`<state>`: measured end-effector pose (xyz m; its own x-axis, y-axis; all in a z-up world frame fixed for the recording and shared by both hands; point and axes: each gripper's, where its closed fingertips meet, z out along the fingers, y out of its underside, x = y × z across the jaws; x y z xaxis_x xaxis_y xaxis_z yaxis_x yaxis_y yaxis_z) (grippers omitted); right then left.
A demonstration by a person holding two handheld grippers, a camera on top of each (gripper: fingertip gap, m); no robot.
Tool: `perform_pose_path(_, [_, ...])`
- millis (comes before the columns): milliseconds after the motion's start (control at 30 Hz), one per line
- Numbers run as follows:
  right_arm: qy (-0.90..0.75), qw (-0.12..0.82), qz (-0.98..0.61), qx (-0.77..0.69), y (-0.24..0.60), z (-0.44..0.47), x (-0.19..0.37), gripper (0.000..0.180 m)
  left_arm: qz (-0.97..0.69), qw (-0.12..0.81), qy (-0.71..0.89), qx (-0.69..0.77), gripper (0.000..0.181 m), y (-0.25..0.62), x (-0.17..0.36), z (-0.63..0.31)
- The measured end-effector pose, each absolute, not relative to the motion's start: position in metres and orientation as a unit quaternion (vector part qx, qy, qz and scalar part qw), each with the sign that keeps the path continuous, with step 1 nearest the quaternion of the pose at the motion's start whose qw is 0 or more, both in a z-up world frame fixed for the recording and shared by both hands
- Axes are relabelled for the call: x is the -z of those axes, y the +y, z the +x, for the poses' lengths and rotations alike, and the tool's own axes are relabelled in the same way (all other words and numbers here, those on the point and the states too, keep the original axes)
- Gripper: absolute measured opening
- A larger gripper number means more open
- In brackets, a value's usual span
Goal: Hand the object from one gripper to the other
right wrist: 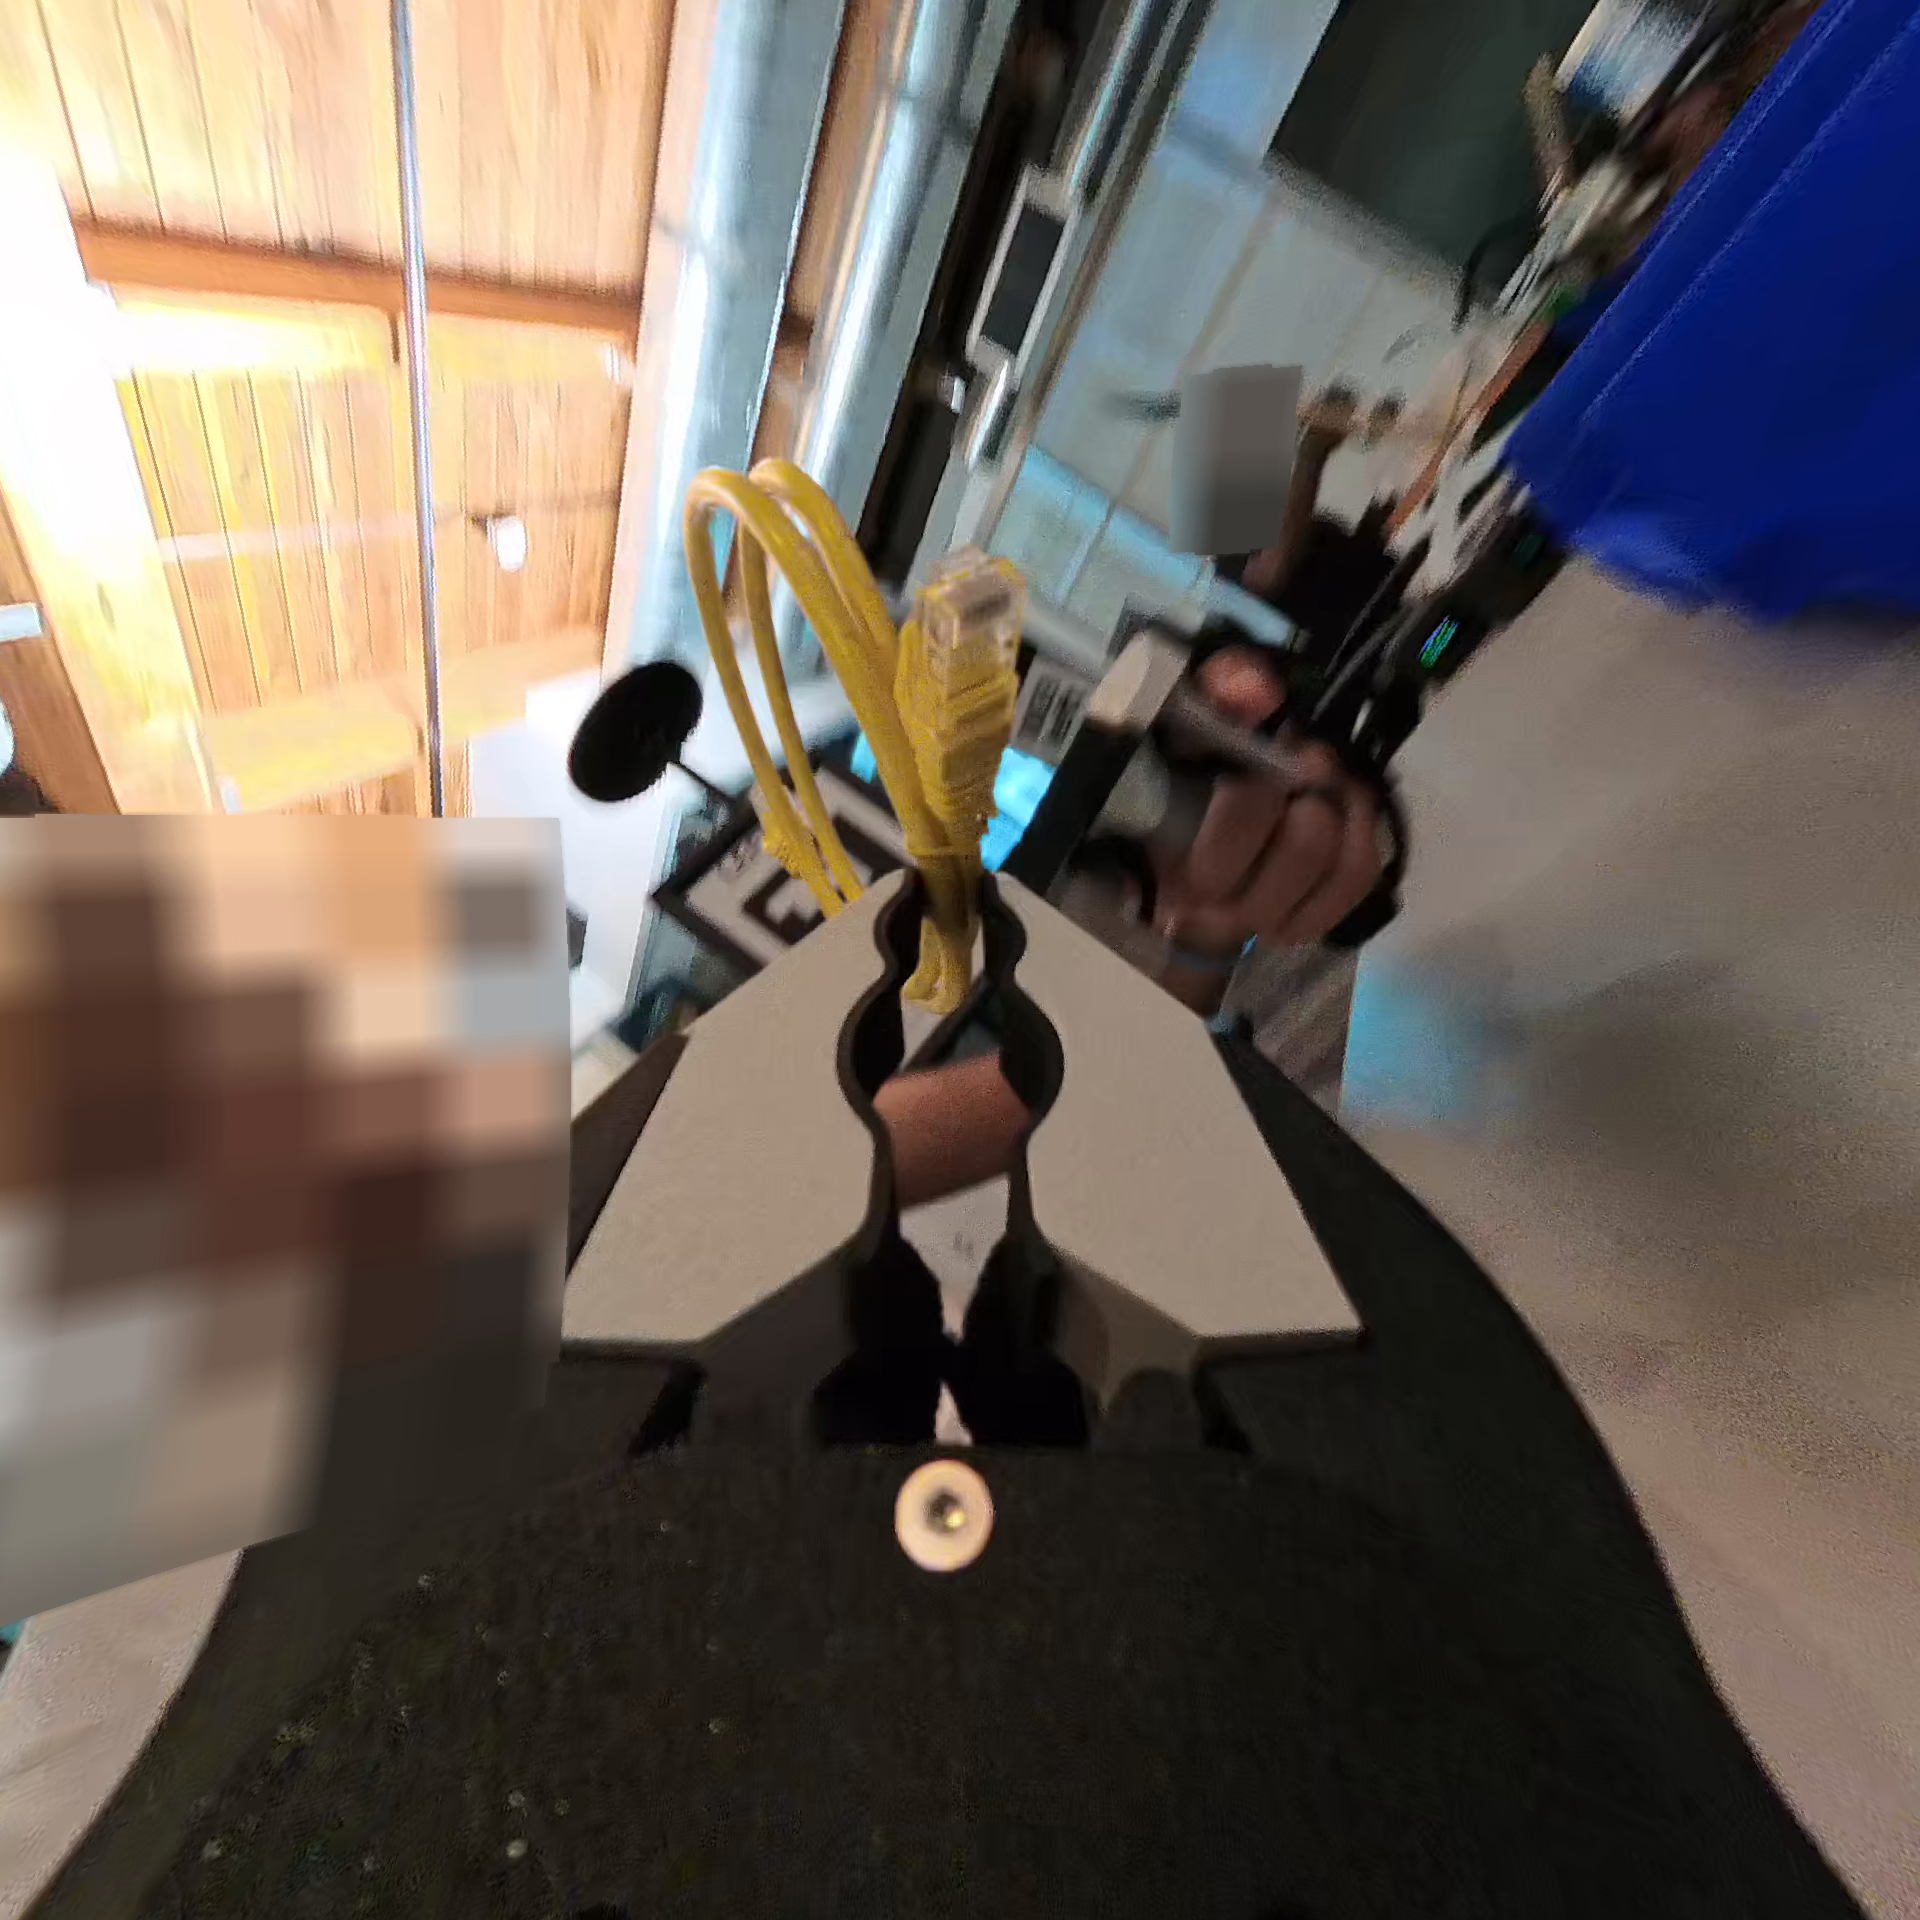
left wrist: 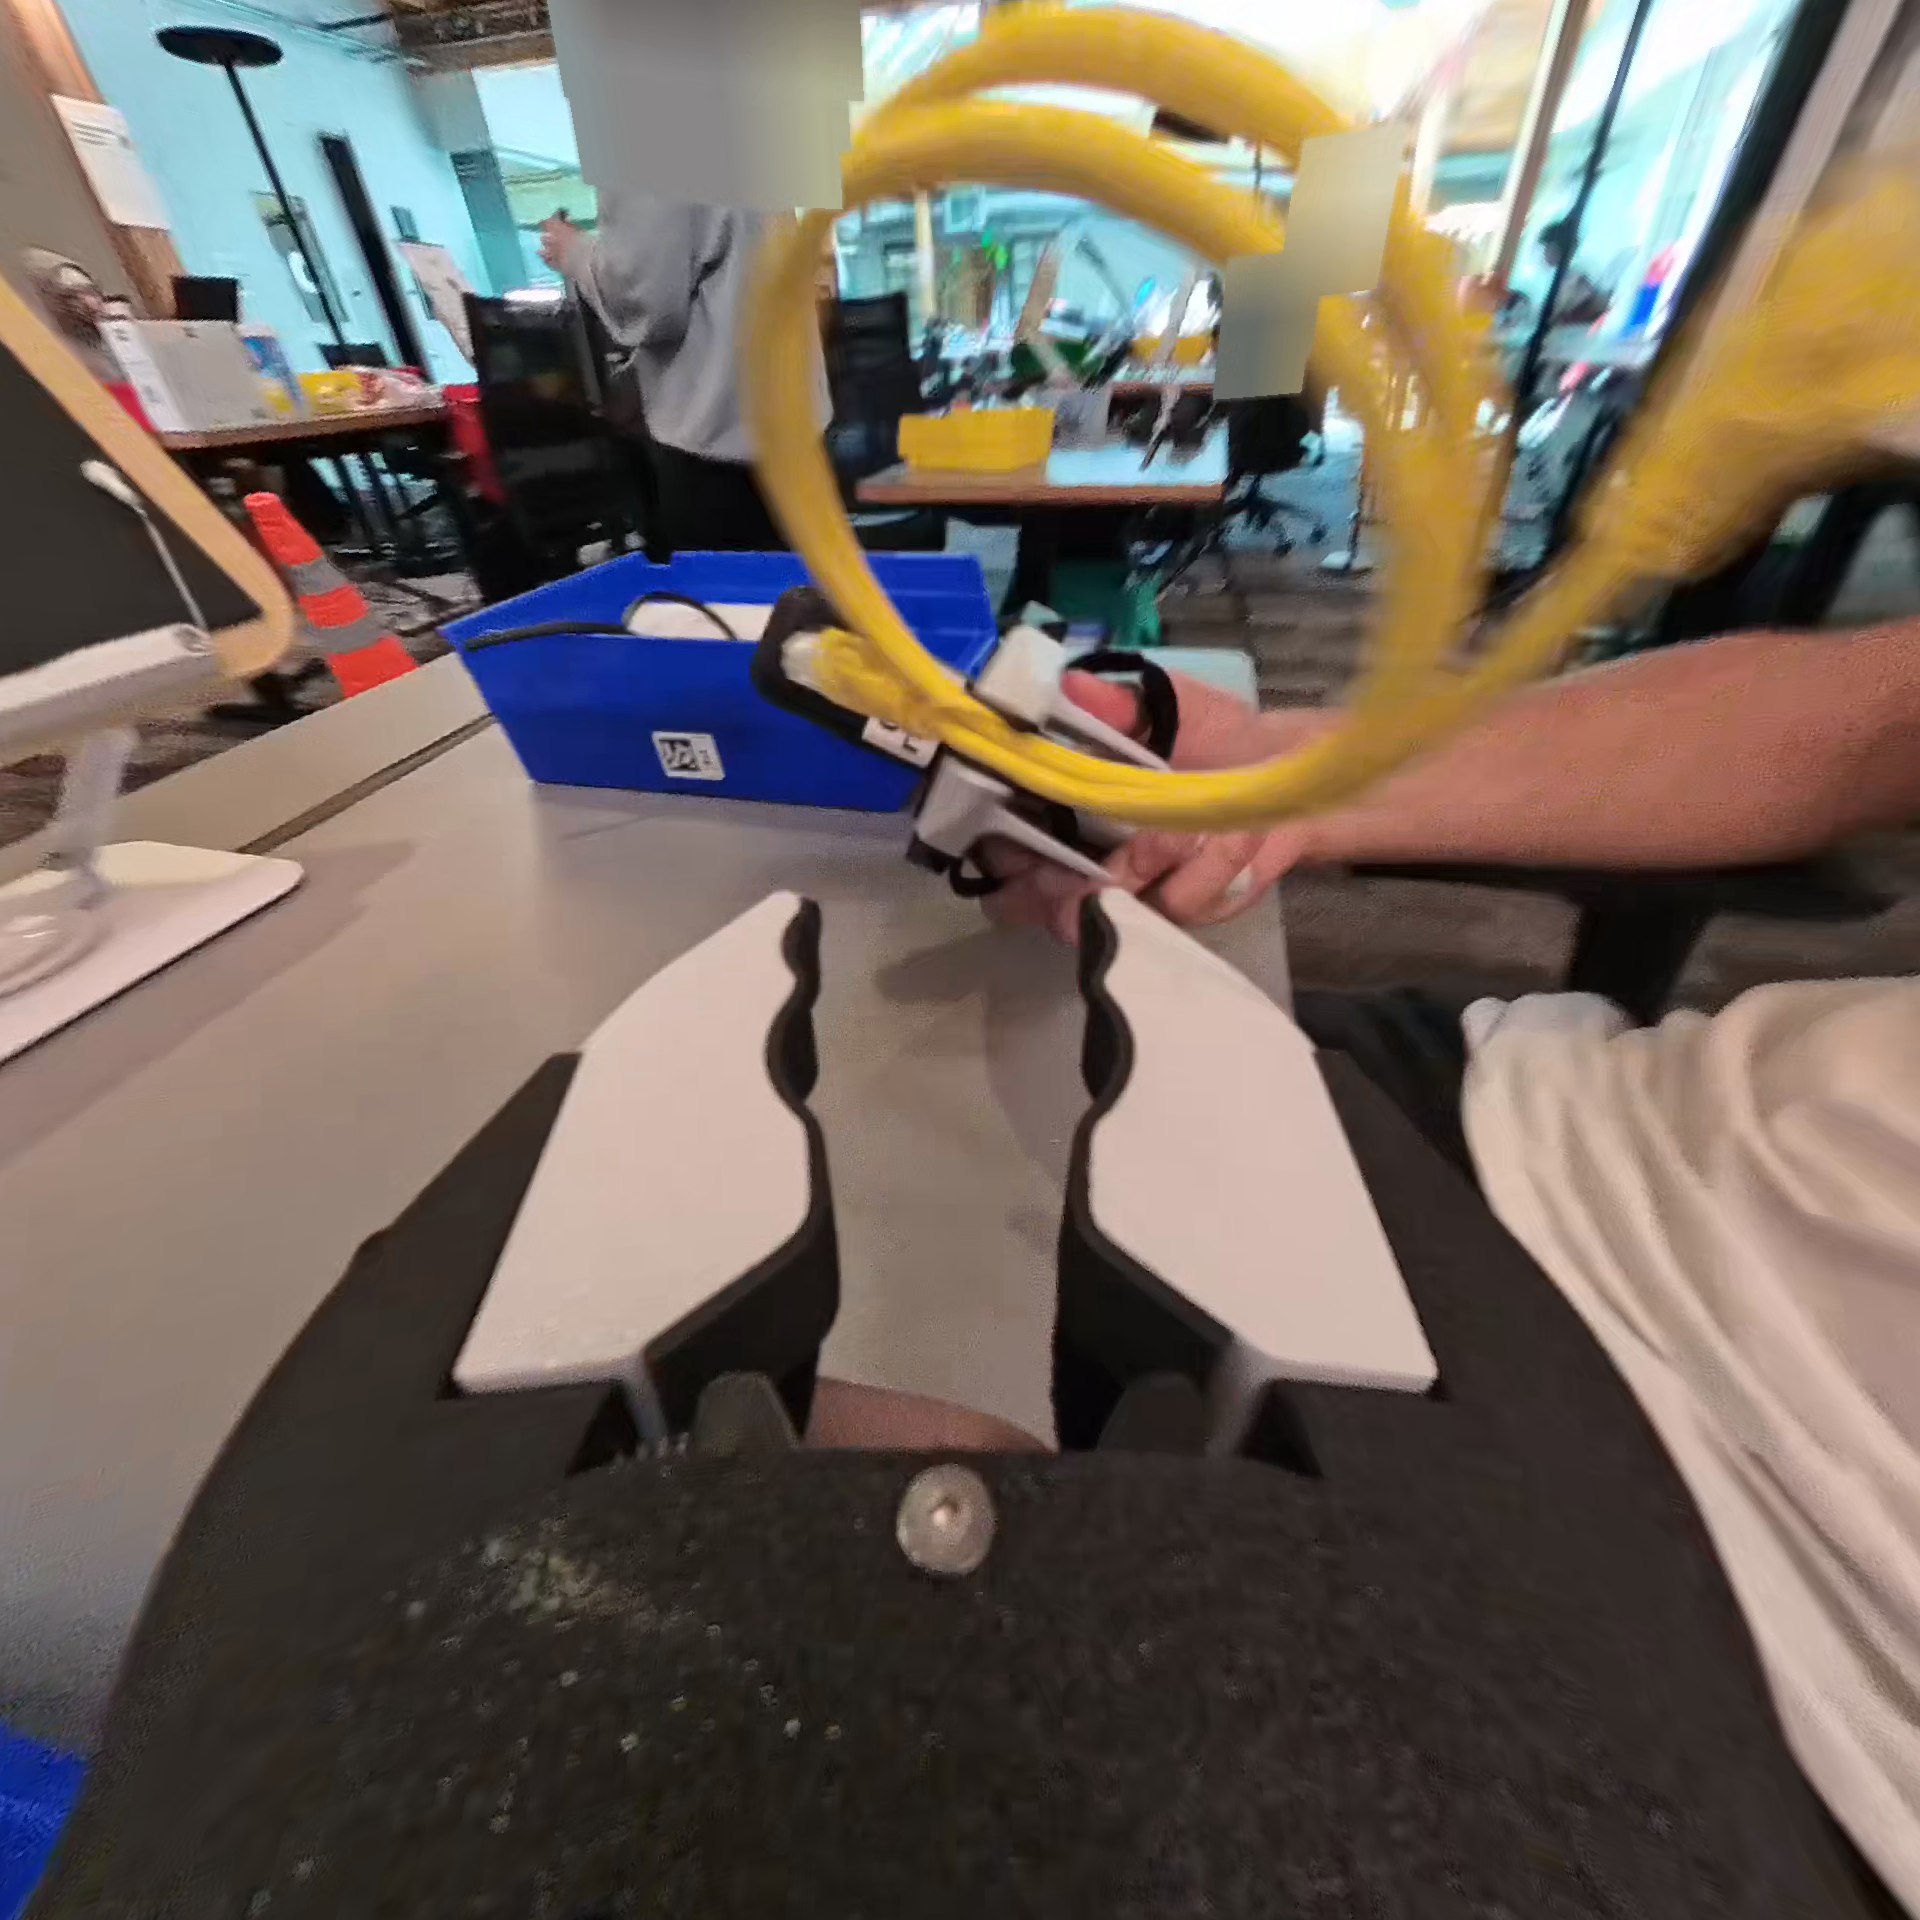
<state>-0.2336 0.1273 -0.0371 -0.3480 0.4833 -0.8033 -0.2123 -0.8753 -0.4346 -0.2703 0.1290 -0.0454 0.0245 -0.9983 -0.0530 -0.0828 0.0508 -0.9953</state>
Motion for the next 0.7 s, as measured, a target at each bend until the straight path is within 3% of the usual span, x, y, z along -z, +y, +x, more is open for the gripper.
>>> perform_pose_path(100, [-0.026,0.276,-0.511,-0.814,0.16,-0.206,0.037,0.01,-0.522,0.54,0.5,0.431,0.066,0.126,0.036,-0.249])
perform_pose_path(167, [0.017,0.305,-0.494,-0.814,0.169,-0.194,0.036,0.01,-0.533,0.574,0.459,0.419,0.067,0.126,0.03,-0.236])
perform_pose_path(300, [0.024,0.313,-0.49,-0.813,0.166,-0.203,0.034,0.01,-0.566,0.618,0.382,0.39,0.051,0.136,0.025,-0.223])
perform_pose_path(433, [0.012,0.308,-0.492,-0.814,0.161,-0.217,0.034,0.01,-0.573,0.615,0.337,0.424,0.013,0.14,0.018,-0.227])
perform_pose_path(600, [-0.022,0.338,-0.533,-0.776,0.163,-0.221,0.04,0.014,-0.59,0.592,0.326,0.443,0.012,0.147,0.02,-0.236])
perform_pose_path(700, [-0.049,0.383,-0.586,-0.712,0.169,-0.216,0.049,0.032,-0.602,0.596,0.318,0.425,0.012,0.159,0.02,-0.247])
